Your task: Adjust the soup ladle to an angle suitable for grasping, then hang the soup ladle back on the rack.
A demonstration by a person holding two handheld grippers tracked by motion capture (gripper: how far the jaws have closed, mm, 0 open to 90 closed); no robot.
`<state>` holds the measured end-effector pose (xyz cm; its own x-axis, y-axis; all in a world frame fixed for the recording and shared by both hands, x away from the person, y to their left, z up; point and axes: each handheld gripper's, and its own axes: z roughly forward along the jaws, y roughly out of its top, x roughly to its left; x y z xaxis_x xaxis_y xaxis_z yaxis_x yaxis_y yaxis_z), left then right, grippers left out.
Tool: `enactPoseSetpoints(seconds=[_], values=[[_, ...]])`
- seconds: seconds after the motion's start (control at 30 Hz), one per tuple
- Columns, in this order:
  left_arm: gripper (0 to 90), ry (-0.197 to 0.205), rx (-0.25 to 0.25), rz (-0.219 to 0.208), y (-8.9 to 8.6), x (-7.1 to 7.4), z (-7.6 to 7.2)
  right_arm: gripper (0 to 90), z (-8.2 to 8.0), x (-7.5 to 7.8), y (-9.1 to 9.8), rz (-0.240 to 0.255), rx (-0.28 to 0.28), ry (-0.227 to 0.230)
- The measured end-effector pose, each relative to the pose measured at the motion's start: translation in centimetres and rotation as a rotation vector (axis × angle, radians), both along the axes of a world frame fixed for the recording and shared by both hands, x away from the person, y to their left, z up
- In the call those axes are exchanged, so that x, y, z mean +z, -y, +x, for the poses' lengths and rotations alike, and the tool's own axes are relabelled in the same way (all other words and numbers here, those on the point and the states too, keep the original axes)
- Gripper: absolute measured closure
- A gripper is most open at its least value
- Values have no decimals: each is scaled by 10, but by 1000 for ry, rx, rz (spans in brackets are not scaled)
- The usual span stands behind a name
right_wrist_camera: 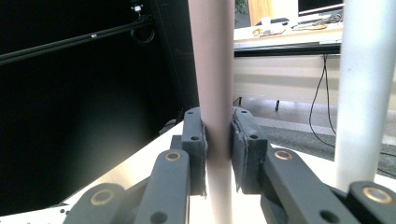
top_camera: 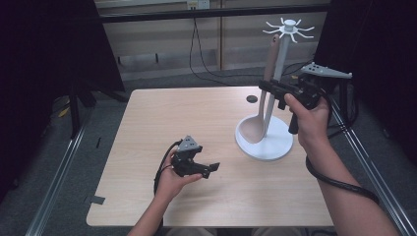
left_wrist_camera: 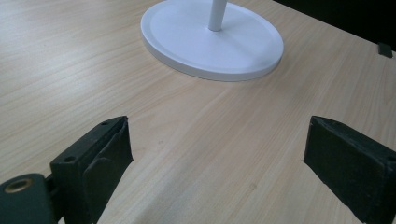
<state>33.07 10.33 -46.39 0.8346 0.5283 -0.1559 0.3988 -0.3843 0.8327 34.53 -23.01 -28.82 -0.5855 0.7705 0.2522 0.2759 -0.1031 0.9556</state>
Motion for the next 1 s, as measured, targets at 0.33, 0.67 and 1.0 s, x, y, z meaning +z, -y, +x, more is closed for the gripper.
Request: enactPoseSetpoints(seconds=[0.33, 0.67, 1.0], values=[[75, -4, -3, 4, 3, -2, 1, 754, -3, -8, 10, 36, -32, 4], [75, 0, -3, -4, 5, 1, 2, 668, -2, -10, 8, 21, -35, 2], [78, -1, -4, 1, 4, 1, 3, 513, -2, -12, 4, -26, -46, -3]])
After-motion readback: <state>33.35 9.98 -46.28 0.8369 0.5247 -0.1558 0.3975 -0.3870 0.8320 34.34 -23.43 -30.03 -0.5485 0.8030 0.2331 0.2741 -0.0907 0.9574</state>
